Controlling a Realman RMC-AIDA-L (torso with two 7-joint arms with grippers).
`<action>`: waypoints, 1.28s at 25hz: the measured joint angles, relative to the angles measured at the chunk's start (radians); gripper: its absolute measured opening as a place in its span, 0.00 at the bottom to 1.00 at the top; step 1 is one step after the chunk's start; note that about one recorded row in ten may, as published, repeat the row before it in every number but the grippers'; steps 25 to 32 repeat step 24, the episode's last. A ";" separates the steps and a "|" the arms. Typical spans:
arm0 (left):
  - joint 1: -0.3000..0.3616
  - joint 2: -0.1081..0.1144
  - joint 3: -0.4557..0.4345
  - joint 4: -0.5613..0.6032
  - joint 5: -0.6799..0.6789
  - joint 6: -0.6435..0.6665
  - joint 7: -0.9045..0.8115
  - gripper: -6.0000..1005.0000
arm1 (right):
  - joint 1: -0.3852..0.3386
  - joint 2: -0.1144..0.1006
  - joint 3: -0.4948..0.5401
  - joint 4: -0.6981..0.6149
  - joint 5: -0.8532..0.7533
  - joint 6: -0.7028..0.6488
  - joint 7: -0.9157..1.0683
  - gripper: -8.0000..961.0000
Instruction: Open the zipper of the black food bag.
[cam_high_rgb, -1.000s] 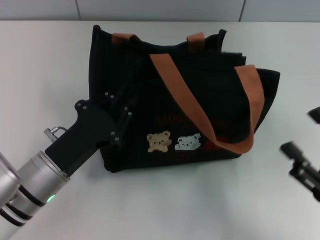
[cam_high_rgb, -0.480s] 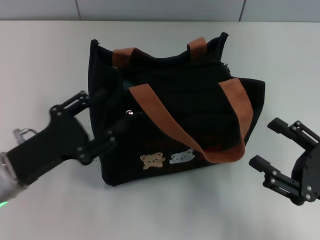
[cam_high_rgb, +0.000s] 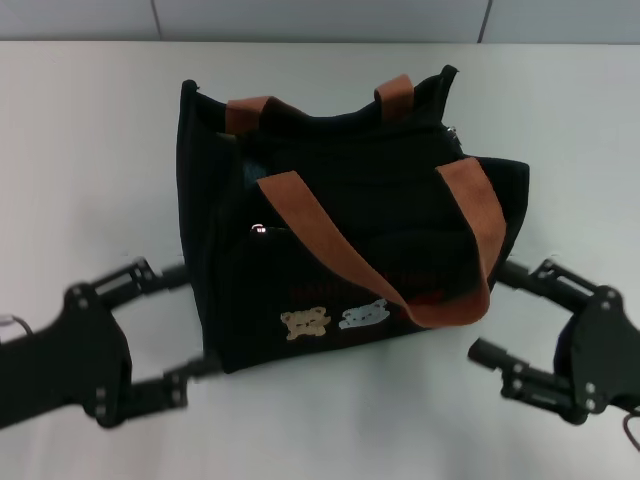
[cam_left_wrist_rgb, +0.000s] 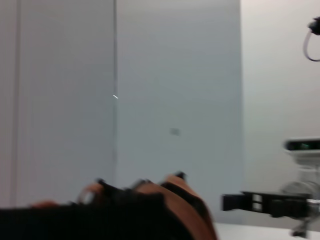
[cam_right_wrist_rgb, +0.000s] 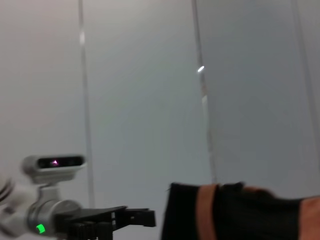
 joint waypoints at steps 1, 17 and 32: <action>0.003 0.000 0.025 0.009 0.000 0.001 -0.013 0.80 | 0.009 0.000 -0.003 -0.005 -0.015 0.000 0.015 0.80; -0.036 -0.008 0.208 0.010 -0.005 -0.034 -0.057 0.80 | 0.062 0.002 -0.046 -0.031 -0.045 0.036 0.079 0.87; -0.033 -0.008 0.206 0.010 -0.007 -0.036 -0.051 0.80 | 0.062 0.004 -0.043 -0.024 -0.043 0.059 0.074 0.87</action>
